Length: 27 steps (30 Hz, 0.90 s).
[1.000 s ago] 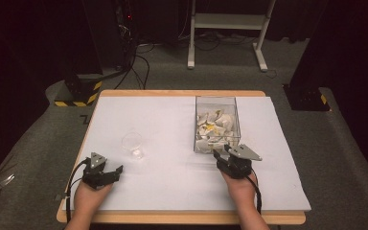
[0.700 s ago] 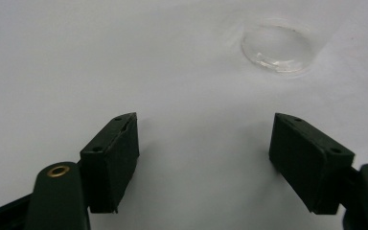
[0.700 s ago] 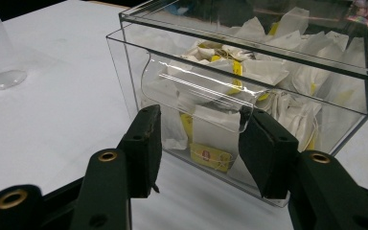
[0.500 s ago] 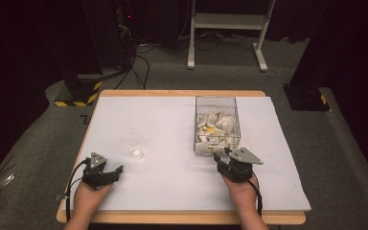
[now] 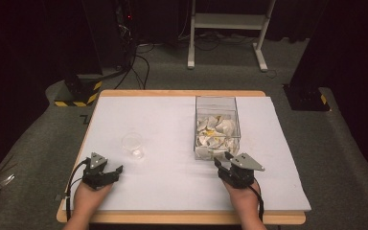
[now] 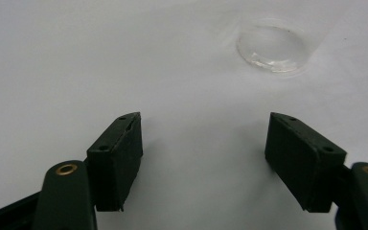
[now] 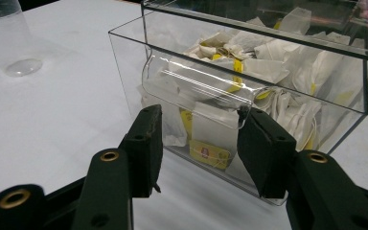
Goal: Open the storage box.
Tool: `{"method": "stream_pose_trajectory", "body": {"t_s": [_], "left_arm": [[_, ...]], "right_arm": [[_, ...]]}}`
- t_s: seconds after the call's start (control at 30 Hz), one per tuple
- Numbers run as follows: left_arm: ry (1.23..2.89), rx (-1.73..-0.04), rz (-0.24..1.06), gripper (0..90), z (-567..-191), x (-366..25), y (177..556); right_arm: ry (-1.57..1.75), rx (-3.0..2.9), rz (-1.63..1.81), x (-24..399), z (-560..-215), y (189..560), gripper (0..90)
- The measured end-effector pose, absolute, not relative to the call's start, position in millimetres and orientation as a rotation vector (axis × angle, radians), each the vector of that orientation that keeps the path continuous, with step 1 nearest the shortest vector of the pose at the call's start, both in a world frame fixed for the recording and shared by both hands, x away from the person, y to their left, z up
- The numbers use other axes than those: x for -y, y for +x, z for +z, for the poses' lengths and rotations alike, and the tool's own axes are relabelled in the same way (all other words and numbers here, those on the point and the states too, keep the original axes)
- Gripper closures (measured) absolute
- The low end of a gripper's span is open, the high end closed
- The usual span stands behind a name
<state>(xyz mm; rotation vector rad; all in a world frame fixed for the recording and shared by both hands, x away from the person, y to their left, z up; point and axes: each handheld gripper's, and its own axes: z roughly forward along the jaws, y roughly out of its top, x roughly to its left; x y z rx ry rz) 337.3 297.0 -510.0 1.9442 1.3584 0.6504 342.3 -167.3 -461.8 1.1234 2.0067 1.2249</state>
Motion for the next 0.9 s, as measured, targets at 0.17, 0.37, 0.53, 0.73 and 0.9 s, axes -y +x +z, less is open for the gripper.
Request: {"method": "stream_pose_trajectory", "body": {"t_s": [0.17, 0.37, 0.53, 0.73, 0.9], "left_arm": [[1.949, -1.354, 0.658, 29.3, -509.8, -296.9, 337.1], [1.948, -1.349, 0.659, 30.2, -509.8, -296.6, 336.8], [1.949, -1.352, 0.654, 30.1, -509.5, -296.9, 337.1], [1.948, -1.354, 0.639, 30.1, -509.2, -298.0, 338.0], [1.946, -1.355, 0.639, 29.9, -509.4, -298.2, 338.4]], "right_arm": [[1.129, -2.01, 1.234, 168.0, -462.1, 337.9, 52.0], [1.126, -2.015, 1.229, 169.3, -462.8, 329.6, 52.5], [1.125, -2.012, 1.222, 172.6, -462.8, 325.6, 52.2], [1.139, -1.983, 1.228, 183.9, -460.1, 318.0, 51.6], [1.153, -1.952, 1.232, 192.6, -457.1, 314.3, 51.5]]}}
